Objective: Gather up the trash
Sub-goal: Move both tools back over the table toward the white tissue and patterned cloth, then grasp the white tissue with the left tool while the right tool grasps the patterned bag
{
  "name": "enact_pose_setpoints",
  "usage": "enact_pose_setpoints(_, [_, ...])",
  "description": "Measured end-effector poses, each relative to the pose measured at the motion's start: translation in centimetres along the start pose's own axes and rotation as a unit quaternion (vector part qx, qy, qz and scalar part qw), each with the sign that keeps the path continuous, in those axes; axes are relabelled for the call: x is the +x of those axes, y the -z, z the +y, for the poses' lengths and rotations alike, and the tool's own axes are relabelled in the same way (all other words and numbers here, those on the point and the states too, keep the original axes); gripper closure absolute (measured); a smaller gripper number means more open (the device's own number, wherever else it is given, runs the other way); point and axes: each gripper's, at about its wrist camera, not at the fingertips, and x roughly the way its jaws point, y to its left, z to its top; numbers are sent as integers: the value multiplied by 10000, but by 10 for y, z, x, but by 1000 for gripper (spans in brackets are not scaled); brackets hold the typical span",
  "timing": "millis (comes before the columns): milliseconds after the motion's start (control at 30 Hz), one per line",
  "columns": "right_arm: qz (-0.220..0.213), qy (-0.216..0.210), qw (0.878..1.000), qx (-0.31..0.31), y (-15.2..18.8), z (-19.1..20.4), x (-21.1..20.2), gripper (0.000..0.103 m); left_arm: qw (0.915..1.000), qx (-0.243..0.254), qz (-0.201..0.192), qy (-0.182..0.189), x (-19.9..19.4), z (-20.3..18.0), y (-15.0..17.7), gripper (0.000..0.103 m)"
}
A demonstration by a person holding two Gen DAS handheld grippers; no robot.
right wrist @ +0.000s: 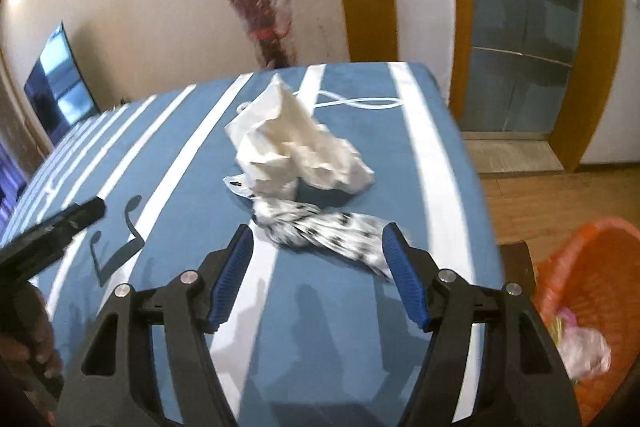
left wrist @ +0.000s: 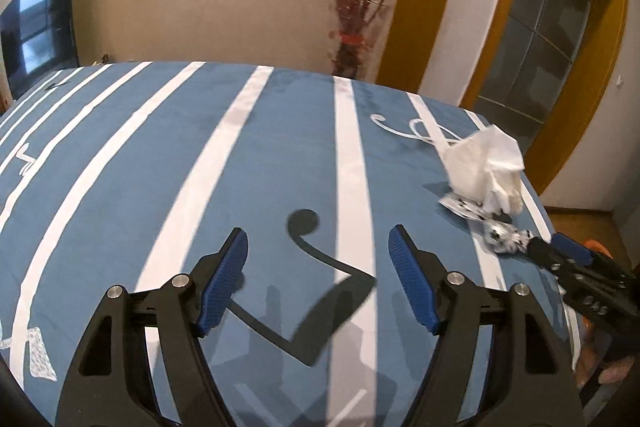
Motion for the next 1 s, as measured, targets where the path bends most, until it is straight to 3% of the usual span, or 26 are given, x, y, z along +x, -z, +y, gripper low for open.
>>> enact_pose_setpoints(133, [272,93,9992,-265,-4,13,24,42,10000,-40,4,9,2,6,0,31])
enact_pose_setpoints(233, [522,97,9981,-316,-5,15,36,56,10000,-56,13,26,5,8,-1,31])
enact_pose_setpoints(300, [542,174,9976,-397,-6,15,37,72,10000,-57,30,49,6,9,0,31])
enact_pose_setpoints(433, [552,157,9973,-466,-2,11,33,88,9999,-47,82,103,9,5,2,31])
enact_pose_setpoints(633, [530,7,9968,-595,18,7,9,92,9996,98,109,250,11,-15,3,31])
enact_pose_setpoints(900, [215,174,9996,-85,44,-33,-44,92,9964,354,160,748,18,-70,-1,31])
enact_pose_setpoints(1000, [88,282,9994,152,48,-51,-59,92,9947,412,144,930,20,-96,-3,26])
